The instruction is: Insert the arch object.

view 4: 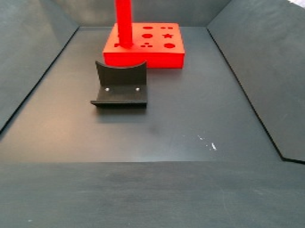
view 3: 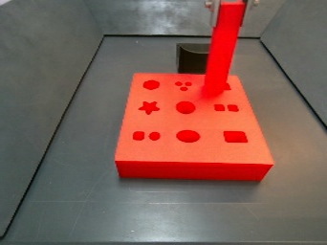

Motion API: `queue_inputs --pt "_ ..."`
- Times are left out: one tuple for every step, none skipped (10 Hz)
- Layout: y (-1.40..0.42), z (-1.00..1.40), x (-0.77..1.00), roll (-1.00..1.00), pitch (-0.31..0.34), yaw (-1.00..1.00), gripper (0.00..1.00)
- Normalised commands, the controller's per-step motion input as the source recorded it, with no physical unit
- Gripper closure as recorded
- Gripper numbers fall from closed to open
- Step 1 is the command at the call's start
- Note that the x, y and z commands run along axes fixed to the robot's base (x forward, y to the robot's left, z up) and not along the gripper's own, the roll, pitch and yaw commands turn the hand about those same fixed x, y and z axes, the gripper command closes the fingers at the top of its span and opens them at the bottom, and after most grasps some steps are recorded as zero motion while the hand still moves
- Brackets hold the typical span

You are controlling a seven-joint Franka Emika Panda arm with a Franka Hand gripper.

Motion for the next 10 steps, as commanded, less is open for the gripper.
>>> queue_inputs --pt "0.01 -0.07 0.34 0.0 0.0 -0.6 1.0" --pt "0.03 0.0 0.13 0.0 0.0 -0.33 1.0" --pt "0.05 0.0 0.0 0.0 0.0 -0.06 1.0" --pt "0.11 -0.12 0.0 0.0 0.0 0.0 1.0" --pt "0.14 -0.11 0.0 0.0 0.0 0.06 1.0" --pt "0.12 -0.09 -0.01 0.0 0.0 0.13 1.0" --pt "0.07 -0.09 0.0 0.0 0.0 0.17 1.0" --pt "0.04 -0.1 0.0 0.0 0.0 0.18 1.0" --pt "0.0 -0.1 0.0 0.03 0.0 0.14 1.0" --pt "-0.04 -0.13 0.06 0.07 0.0 0.07 1.0"
